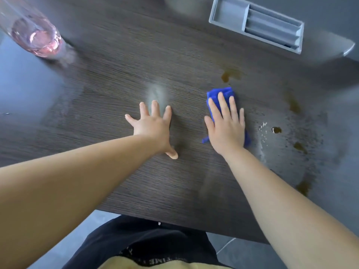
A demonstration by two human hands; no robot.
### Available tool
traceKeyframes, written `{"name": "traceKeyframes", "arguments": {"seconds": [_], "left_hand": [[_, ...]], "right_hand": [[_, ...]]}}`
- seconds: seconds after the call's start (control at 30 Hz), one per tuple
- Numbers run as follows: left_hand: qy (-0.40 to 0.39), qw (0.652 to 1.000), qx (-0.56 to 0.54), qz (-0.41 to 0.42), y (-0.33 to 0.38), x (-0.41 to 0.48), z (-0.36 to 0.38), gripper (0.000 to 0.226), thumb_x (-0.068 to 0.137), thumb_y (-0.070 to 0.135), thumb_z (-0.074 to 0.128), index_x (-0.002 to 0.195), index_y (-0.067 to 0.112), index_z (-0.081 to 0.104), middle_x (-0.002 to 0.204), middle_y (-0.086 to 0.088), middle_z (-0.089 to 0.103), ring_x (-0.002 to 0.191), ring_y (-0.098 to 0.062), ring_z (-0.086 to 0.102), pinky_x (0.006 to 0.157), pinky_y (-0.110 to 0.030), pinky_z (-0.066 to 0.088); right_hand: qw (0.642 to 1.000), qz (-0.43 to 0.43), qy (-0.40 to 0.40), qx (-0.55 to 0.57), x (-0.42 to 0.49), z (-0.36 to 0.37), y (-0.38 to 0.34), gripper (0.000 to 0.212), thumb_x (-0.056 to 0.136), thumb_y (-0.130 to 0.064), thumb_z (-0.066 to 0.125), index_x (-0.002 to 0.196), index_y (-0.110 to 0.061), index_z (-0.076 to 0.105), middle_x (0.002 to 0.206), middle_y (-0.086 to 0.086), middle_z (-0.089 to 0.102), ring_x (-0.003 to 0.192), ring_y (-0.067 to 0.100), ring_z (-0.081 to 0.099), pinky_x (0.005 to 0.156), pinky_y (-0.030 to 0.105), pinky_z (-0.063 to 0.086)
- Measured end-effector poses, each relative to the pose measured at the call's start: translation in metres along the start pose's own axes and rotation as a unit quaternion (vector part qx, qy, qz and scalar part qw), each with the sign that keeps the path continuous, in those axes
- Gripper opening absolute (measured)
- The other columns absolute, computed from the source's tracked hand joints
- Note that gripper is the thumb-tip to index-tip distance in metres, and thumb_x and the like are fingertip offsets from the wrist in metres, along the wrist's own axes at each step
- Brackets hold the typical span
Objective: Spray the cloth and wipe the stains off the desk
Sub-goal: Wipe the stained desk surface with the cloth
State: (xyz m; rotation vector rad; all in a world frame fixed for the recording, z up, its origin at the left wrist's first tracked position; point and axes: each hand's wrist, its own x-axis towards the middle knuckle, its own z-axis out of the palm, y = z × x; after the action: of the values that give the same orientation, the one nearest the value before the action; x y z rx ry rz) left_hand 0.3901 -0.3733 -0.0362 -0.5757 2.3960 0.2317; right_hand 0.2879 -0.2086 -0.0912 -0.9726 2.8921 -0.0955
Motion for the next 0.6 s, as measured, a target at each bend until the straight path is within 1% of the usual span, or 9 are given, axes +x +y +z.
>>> {"name": "traceKeyframes", "arguments": {"seconds": [0.07, 0.1, 0.17, 0.27, 0.33, 0.37, 0.43, 0.53, 0.6], "left_hand": [[0.0, 1.0, -0.001, -0.001, 0.0, -0.001, 0.0, 0.137, 0.048, 0.069, 0.077, 0.148, 0.026, -0.007, 0.155, -0.01, -0.005, 0.141, -0.04, -0.005, 0.104, -0.069, 0.018], [0.0, 1.0, -0.001, -0.002, -0.001, -0.001, 0.001, 0.138, 0.048, 0.069, 0.077, 0.148, 0.026, -0.007, 0.155, -0.01, -0.005, 0.141, -0.04, -0.005, 0.105, -0.069, 0.018], [0.002, 1.0, 0.001, -0.004, -0.002, 0.0, 0.003, 0.138, 0.048, 0.07, 0.076, 0.148, 0.027, -0.007, 0.155, -0.01, -0.005, 0.142, -0.039, -0.005, 0.105, -0.068, 0.018], [0.006, 1.0, -0.001, 0.0, -0.002, 0.0, 0.002, 0.138, 0.047, 0.071, 0.076, 0.148, 0.027, -0.007, 0.155, -0.01, -0.005, 0.142, -0.039, -0.004, 0.105, -0.068, 0.019], [0.001, 1.0, -0.001, 0.001, -0.002, -0.001, 0.0, 0.138, 0.047, 0.071, 0.076, 0.148, 0.027, -0.007, 0.155, -0.009, -0.005, 0.141, -0.039, -0.005, 0.105, -0.068, 0.019], [-0.002, 1.0, 0.0, 0.0, -0.002, -0.001, 0.0, 0.138, 0.047, 0.071, 0.076, 0.148, 0.027, -0.008, 0.155, -0.009, -0.005, 0.141, -0.039, -0.005, 0.105, -0.068, 0.019], [-0.006, 1.0, 0.006, -0.003, -0.001, -0.002, -0.001, 0.138, 0.048, 0.071, 0.075, 0.148, 0.027, -0.008, 0.155, -0.009, -0.006, 0.141, -0.039, -0.006, 0.106, -0.067, 0.019], [-0.005, 1.0, 0.008, -0.007, -0.001, -0.003, -0.002, 0.137, 0.048, 0.072, 0.074, 0.148, 0.027, -0.008, 0.155, -0.009, -0.006, 0.141, -0.039, -0.005, 0.106, -0.066, 0.019], [-0.006, 1.0, 0.007, -0.011, -0.001, -0.004, -0.003, 0.138, 0.047, 0.072, 0.075, 0.148, 0.028, -0.007, 0.155, -0.009, -0.005, 0.141, -0.038, -0.004, 0.107, -0.065, 0.02]], "right_hand": [[0.997, 0.078, -0.009, 0.009, 0.024, 0.003, -0.028, 0.056, 0.098, -0.046, 0.033, 0.15, -0.025, 0.024, 0.159, 0.002, 0.014, 0.146, 0.031, 0.009, 0.114, 0.055, 0.008], [0.997, 0.077, -0.011, 0.004, 0.025, 0.005, -0.039, 0.057, 0.098, -0.046, 0.032, 0.15, -0.024, 0.023, 0.159, 0.002, 0.012, 0.146, 0.031, 0.008, 0.114, 0.054, 0.007], [1.0, -0.013, -0.001, -0.002, 0.009, 0.006, -0.046, 0.057, 0.096, -0.046, 0.03, 0.148, -0.022, 0.03, 0.157, 0.005, 0.02, 0.144, 0.033, 0.015, 0.113, 0.056, 0.014], [0.971, -0.236, -0.022, -0.023, -0.038, 0.004, -0.012, 0.054, 0.094, -0.045, 0.034, 0.145, -0.025, 0.037, 0.154, 0.002, 0.029, 0.142, 0.03, 0.024, 0.113, 0.054, 0.021], [0.953, -0.302, -0.026, -0.031, -0.044, -0.001, 0.025, 0.052, 0.094, -0.044, 0.039, 0.143, -0.028, 0.037, 0.153, 0.0, 0.032, 0.141, 0.028, 0.027, 0.112, 0.053, 0.022], [0.956, -0.292, -0.021, -0.034, -0.037, -0.001, 0.039, 0.051, 0.093, -0.043, 0.04, 0.142, -0.029, 0.038, 0.152, 0.0, 0.034, 0.14, 0.028, 0.029, 0.11, 0.054, 0.025], [0.981, -0.194, -0.012, -0.016, -0.01, -0.003, 0.044, 0.05, 0.094, -0.042, 0.037, 0.142, -0.027, 0.04, 0.151, 0.002, 0.036, 0.139, 0.03, 0.03, 0.108, 0.057, 0.029], [0.999, 0.035, -0.005, 0.032, 0.036, -0.004, 0.011, 0.05, 0.099, -0.043, 0.033, 0.147, -0.028, 0.031, 0.158, -0.001, 0.021, 0.145, 0.028, 0.014, 0.114, 0.054, 0.013], [0.995, 0.09, -0.015, 0.032, 0.043, -0.001, -0.011, 0.053, 0.1, -0.045, 0.029, 0.15, -0.028, 0.024, 0.159, -0.001, 0.013, 0.146, 0.028, 0.008, 0.114, 0.053, 0.006]]}}
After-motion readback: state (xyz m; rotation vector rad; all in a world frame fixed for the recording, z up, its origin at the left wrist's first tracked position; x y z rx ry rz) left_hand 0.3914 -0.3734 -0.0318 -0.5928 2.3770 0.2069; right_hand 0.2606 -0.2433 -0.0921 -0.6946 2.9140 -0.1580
